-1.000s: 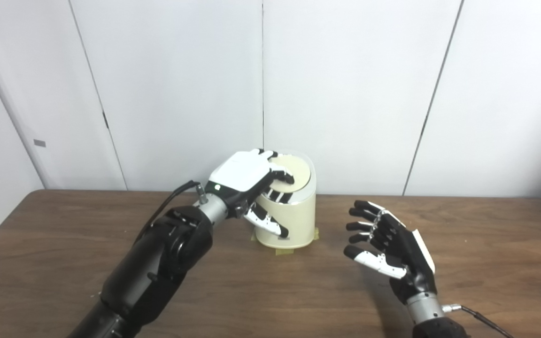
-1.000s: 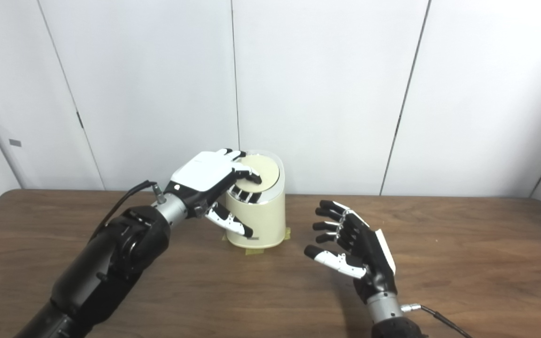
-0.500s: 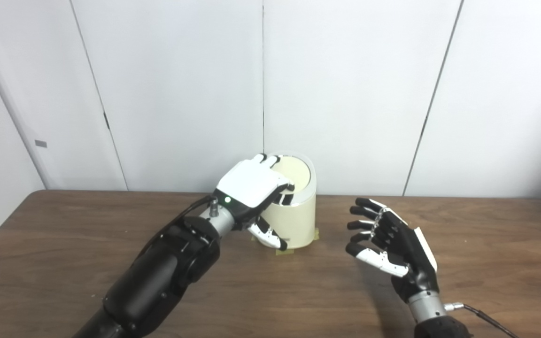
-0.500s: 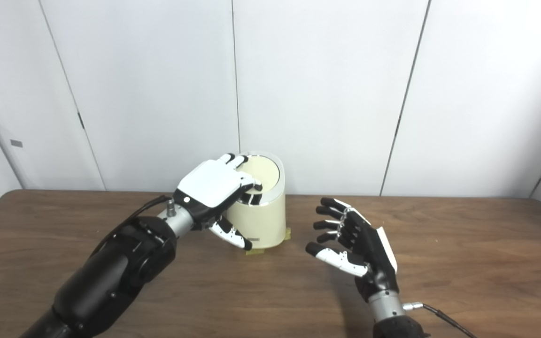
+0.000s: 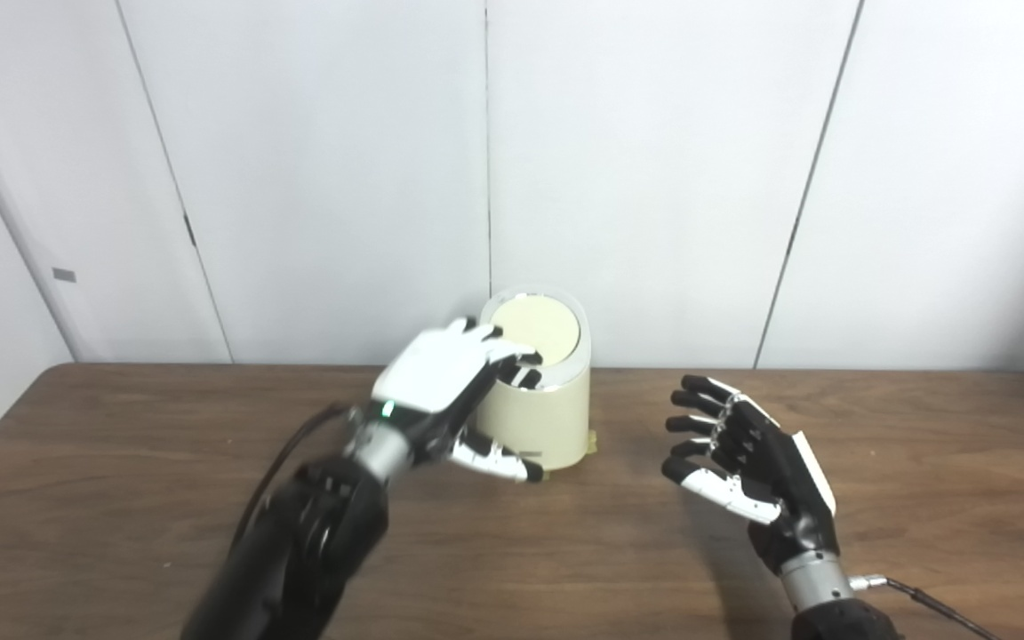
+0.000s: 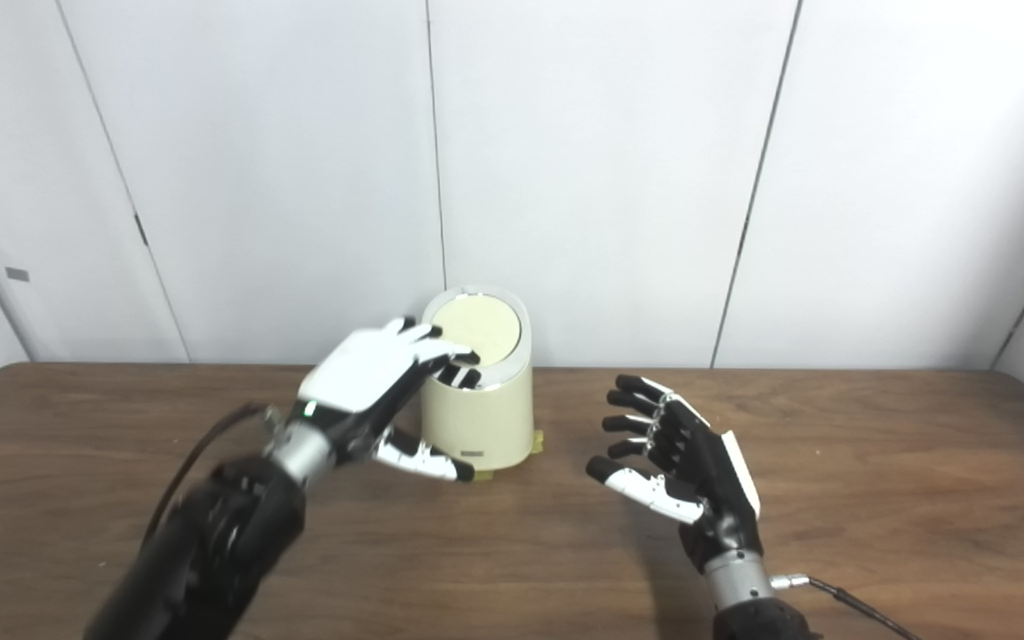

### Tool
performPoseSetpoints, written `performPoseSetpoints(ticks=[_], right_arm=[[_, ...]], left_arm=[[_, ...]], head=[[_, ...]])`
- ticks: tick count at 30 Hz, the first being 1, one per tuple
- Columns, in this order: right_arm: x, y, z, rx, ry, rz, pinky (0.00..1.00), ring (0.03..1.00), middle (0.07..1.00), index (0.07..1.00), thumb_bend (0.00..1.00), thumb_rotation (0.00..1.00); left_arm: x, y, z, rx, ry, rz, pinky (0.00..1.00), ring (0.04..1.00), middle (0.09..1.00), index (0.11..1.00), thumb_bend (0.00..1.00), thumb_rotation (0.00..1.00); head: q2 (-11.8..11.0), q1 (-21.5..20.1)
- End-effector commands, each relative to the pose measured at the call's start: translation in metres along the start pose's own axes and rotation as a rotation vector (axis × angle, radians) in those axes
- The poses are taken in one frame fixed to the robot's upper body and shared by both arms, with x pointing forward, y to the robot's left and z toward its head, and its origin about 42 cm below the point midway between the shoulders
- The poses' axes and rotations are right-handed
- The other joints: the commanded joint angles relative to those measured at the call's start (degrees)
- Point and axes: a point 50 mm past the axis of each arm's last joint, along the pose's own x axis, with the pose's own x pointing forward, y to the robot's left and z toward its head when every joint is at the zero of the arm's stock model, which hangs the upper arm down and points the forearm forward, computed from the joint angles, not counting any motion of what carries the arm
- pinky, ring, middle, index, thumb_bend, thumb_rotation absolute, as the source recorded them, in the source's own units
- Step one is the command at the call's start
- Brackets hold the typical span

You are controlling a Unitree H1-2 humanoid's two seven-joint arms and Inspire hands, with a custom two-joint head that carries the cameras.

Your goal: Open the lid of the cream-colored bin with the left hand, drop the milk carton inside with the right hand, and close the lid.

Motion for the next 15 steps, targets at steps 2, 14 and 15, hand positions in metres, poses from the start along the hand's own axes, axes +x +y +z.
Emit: performPoseSetpoints(ticks=[2,14,15], right_arm=[[0.010,0.000,0.017,-0.006,-0.080,0.002,0.52,0.655,0.744,0.738,0.74,0.27],[0.010,-0.007,0.014,-0.052,-0.076,-0.004,0.54,0.656,0.745,0.745,0.77,0.23],[0.009,-0.008,0.014,-0.050,-0.074,-0.003,0.54,0.655,0.744,0.745,0.78,0.23]], left_arm=[[-0.002,0.018,-0.009,-0.119,-0.005,0.196,1.00,0.999,0.991,0.988,0.81,0.34],[-0.072,-0.030,-0.051,-0.955,0.151,0.303,0.67,0.771,0.834,0.881,0.80,0.32],[-0.075,-0.033,-0.052,-0.983,0.150,0.299,0.66,0.753,0.820,0.872,0.81,0.32]], head=[[0.1,-0.1],[0.4,-0.1],[0.4,-0.1]])
